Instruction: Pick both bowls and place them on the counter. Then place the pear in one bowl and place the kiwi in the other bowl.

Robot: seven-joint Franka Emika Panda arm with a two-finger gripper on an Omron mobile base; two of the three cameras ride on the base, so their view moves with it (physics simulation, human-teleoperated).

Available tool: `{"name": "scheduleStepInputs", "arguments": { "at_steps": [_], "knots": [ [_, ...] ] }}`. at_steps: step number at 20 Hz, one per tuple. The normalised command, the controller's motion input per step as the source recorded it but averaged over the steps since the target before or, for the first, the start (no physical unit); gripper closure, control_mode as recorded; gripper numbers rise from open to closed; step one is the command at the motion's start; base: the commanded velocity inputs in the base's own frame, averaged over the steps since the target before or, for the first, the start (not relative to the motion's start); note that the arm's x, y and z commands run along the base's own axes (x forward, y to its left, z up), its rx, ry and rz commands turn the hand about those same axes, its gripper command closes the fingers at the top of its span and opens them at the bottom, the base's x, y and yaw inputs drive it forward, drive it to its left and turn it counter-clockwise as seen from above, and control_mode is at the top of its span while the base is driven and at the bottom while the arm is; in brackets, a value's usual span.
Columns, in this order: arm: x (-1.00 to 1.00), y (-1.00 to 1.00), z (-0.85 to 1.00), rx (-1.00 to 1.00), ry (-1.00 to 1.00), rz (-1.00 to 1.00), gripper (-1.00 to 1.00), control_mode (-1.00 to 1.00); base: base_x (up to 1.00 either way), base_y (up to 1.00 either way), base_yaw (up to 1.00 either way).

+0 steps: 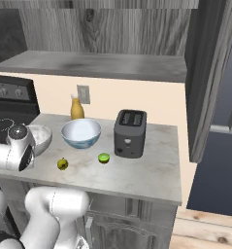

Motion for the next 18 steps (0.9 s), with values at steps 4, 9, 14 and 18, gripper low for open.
{"name": "scheduleStepInputs", "arguments": {
  "at_steps": [4,9,14,18],
  "knots": [
    [0.53,0.20,-0.60,-0.01,0.04,0.01,1.00,-1.00,0.00,0.00,0.00],
    [0.38,0.19,-0.38,-0.01,0.13,0.03,1.00,-1.00,0.00,0.00,0.00],
    [0.14,0.05,-0.26,0.00,0.15,0.02,1.00,-1.00,0.00,0.00,0.00],
    [0.00,0.01,-0.10,0.00,0.03,0.00,-1.00,-1.00,0.00,0.00,0.00]
  ]
}}
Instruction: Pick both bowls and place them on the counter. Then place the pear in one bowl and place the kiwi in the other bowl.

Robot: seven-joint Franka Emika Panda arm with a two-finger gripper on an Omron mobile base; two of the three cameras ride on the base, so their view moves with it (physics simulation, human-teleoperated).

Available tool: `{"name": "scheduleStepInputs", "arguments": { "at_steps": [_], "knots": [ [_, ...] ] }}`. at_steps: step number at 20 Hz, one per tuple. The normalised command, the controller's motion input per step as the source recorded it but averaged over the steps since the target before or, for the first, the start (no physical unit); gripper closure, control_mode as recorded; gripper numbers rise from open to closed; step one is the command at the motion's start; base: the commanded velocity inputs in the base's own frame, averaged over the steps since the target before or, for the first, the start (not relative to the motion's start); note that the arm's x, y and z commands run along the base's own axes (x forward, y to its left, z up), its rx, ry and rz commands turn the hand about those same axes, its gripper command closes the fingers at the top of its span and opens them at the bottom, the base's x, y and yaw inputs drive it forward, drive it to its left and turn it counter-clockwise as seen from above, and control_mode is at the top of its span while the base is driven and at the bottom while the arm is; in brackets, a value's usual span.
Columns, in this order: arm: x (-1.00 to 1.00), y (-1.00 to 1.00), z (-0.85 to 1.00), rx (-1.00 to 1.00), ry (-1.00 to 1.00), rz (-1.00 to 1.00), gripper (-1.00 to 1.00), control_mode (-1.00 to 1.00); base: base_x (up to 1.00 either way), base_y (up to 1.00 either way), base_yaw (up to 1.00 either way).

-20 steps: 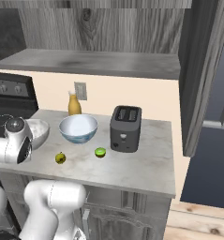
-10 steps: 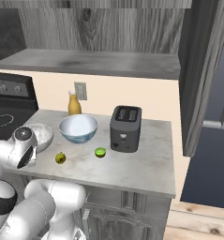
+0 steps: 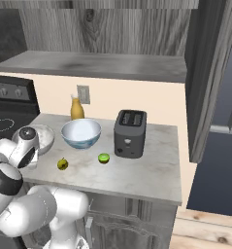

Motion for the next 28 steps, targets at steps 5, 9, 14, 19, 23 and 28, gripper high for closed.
{"name": "scheduleStepInputs", "arguments": {
  "at_steps": [5,9,14,19,23,28],
  "knots": [
    [-0.29,0.00,0.16,0.00,0.00,0.00,-1.00,-1.00,0.00,0.00,0.00],
    [-0.27,-0.04,0.37,0.00,0.00,-0.01,-1.00,-1.00,0.00,0.00,0.00],
    [-0.22,-0.26,0.65,0.00,0.00,-0.06,-1.00,-1.00,0.00,0.00,0.00],
    [-0.19,-0.45,0.68,0.00,0.00,-0.05,-1.00,-1.00,0.00,0.00,0.00],
    [-0.35,-0.36,0.62,-0.06,-0.02,-0.06,-1.00,-1.00,0.00,0.00,0.00],
    [-0.73,-0.30,0.70,-0.06,-0.11,-0.01,-1.00,-1.00,0.00,0.00,0.00]
  ]
}}
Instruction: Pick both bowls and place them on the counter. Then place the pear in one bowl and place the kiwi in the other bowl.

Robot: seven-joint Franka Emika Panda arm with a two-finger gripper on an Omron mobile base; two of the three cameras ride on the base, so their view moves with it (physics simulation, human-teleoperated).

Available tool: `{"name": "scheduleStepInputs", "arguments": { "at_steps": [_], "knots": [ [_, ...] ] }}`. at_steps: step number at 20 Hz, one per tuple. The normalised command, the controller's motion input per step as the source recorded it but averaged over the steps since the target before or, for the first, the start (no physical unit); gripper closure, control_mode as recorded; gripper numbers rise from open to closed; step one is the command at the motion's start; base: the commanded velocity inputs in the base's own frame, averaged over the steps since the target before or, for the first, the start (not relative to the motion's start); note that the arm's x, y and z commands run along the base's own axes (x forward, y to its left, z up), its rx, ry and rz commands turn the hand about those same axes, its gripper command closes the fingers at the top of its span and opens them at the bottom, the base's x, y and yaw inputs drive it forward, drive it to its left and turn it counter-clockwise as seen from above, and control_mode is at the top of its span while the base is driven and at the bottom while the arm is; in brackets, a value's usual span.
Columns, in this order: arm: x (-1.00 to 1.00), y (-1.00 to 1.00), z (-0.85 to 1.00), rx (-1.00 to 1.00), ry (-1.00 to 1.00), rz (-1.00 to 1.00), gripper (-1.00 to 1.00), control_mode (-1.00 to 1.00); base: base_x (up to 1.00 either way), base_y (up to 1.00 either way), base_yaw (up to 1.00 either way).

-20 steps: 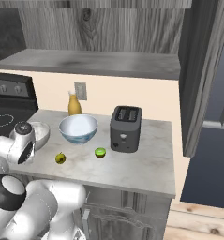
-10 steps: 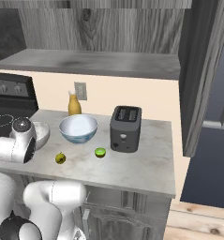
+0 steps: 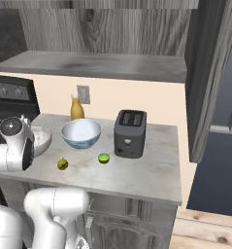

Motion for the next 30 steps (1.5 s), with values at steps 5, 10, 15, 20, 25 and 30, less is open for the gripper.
{"name": "scheduleStepInputs", "arguments": {
  "at_steps": [5,10,15,20,25,30],
  "knots": [
    [-0.82,-0.24,0.69,-0.04,-0.10,0.00,-1.00,-1.00,0.00,0.00,0.00],
    [-0.81,-0.22,0.46,-0.03,-0.02,0.03,-1.00,-1.00,0.00,0.00,0.00],
    [-0.64,-0.26,0.17,-0.05,0.01,0.07,-1.00,-1.00,0.00,0.00,0.00],
    [-0.03,-0.27,0.01,-0.08,0.07,0.13,-1.00,-1.00,0.00,0.00,0.00],
    [0.09,-0.20,-0.14,-0.19,0.01,0.14,-1.00,-1.00,0.00,0.00,0.00],
    [0.07,-0.10,-0.28,-0.22,-0.01,0.26,-1.00,-1.00,0.00,0.00,0.00]
  ]
}}
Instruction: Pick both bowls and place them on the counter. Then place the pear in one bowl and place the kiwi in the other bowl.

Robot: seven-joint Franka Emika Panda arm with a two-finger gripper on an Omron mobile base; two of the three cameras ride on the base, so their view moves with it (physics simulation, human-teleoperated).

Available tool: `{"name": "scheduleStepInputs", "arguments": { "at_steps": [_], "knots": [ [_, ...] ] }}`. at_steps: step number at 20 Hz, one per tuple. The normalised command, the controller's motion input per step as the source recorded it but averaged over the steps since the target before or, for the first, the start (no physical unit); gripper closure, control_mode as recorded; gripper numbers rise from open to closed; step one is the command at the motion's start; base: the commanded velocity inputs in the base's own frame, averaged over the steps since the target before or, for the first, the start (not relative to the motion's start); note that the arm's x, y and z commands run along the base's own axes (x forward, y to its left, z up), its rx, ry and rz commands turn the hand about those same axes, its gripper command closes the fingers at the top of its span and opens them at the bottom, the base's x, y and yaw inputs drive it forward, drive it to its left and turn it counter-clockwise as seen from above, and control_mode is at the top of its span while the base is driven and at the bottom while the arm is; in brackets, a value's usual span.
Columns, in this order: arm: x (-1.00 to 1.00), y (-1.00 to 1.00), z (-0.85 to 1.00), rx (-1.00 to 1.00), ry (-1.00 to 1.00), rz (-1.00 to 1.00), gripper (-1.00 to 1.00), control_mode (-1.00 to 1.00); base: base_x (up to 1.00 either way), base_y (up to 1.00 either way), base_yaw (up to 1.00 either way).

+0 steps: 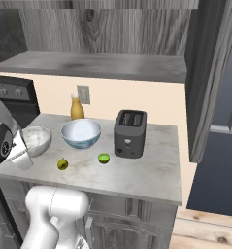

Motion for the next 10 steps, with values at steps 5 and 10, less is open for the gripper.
{"name": "scheduleStepInputs", "arguments": {
  "at_steps": [5,10],
  "knots": [
    [0.08,-0.17,-0.17,-0.11,0.02,0.24,-1.00,-1.00,0.00,0.00,0.00],
    [0.32,-0.02,-0.27,-0.05,0.00,0.21,-1.00,-1.00,0.00,0.00,0.00]
  ]
}}
